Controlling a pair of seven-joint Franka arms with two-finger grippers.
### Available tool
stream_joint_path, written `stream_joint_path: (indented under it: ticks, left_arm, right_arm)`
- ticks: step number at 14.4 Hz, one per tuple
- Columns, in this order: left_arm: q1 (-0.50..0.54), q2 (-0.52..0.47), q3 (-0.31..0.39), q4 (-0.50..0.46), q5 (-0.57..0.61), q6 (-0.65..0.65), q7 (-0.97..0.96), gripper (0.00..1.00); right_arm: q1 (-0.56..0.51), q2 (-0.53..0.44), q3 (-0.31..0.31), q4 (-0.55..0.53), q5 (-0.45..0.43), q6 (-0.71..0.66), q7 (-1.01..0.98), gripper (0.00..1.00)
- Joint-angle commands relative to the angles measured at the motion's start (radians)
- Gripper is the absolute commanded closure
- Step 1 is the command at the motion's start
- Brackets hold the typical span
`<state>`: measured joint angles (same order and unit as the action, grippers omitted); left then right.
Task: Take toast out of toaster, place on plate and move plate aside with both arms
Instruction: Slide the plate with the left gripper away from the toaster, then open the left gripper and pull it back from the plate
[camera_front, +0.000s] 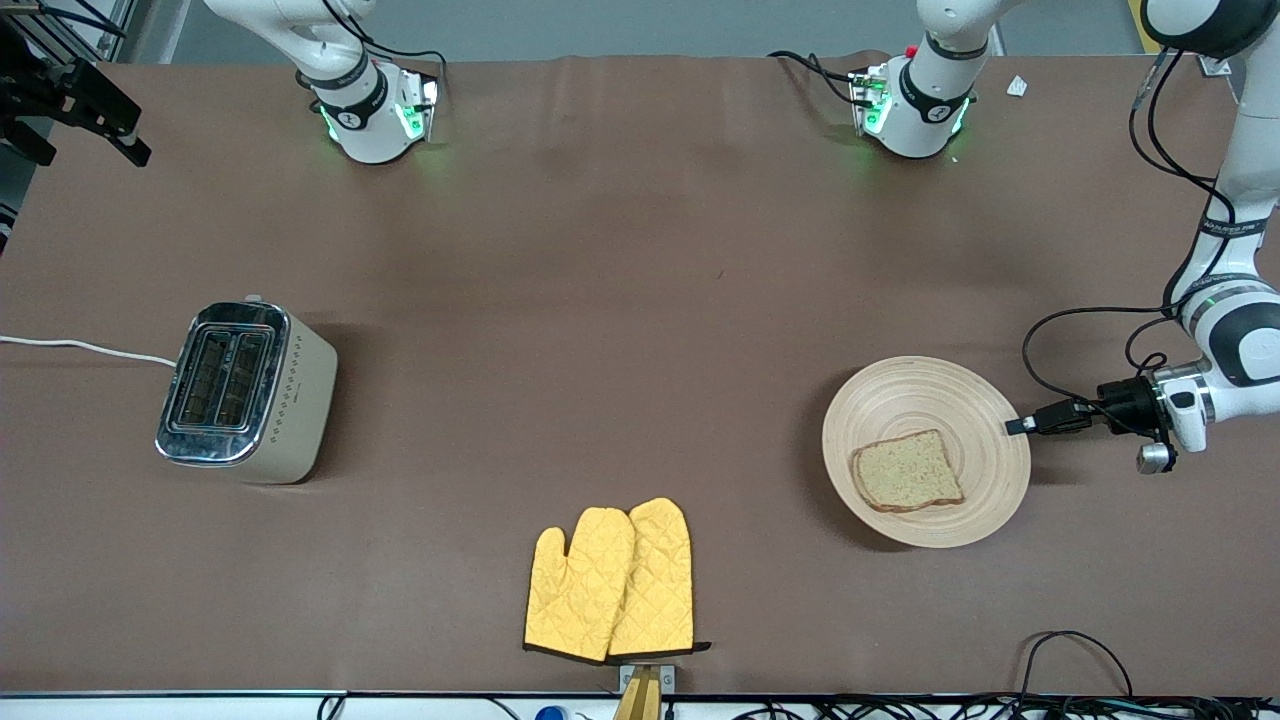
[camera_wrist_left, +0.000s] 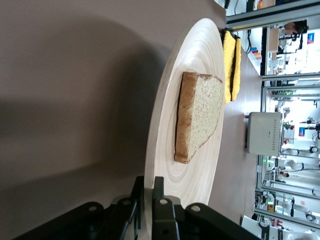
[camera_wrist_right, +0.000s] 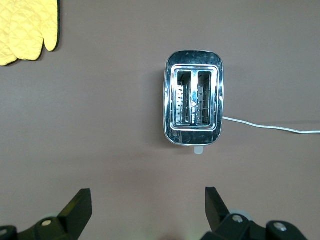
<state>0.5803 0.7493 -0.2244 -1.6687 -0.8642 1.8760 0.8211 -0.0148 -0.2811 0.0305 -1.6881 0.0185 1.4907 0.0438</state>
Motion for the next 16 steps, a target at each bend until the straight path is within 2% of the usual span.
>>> stream_joint_path:
  ticks: [1, 4, 6, 7, 8, 9, 10, 12, 16]
  left_arm:
    - [0.03, 0.042, 0.0, 0.033, 0.02, -0.037, -0.007, 1.0]
    - [0.042, 0.053, 0.002, 0.032, 0.044, -0.037, -0.031, 1.0]
    - [0.05, 0.05, 0.002, 0.036, 0.109, -0.037, -0.062, 1.0]
    - [0.062, 0.048, 0.002, 0.05, 0.134, -0.037, -0.077, 0.95]
    - [0.064, 0.047, 0.002, 0.059, 0.16, -0.038, -0.085, 0.7]
    - [0.062, 0.042, 0.0, 0.063, 0.175, -0.038, -0.109, 0.23]
    - [0.062, 0.035, -0.001, 0.072, 0.182, -0.04, -0.123, 0.0]
    - [0.053, 0.013, -0.015, 0.11, 0.259, -0.041, -0.141, 0.0]
    - [0.041, -0.065, -0.102, 0.223, 0.419, -0.119, -0.345, 0.0]
  right_arm:
    - [0.013, 0.005, -0.003, 0.011, -0.011, -0.004, 0.008, 0.0]
    - [0.019, 0.005, -0.003, 0.011, -0.012, -0.006, 0.008, 0.0]
    - [0.018, 0.005, -0.003, 0.011, -0.012, -0.007, 0.008, 0.0]
    - [0.018, 0.005, -0.003, 0.011, -0.012, -0.006, 0.008, 0.0]
    - [0.018, 0.005, -0.003, 0.011, -0.012, -0.006, 0.008, 0.0]
    - [0.018, 0.005, -0.003, 0.01, -0.012, -0.004, 0.008, 0.0]
    - [0.018, 0.005, -0.004, 0.01, -0.012, -0.004, 0.008, 0.0]
    - [0.018, 0.005, -0.004, 0.01, -0.012, -0.004, 0.008, 0.0]
    - [0.016, 0.005, -0.004, 0.008, -0.012, -0.006, 0.008, 0.0]
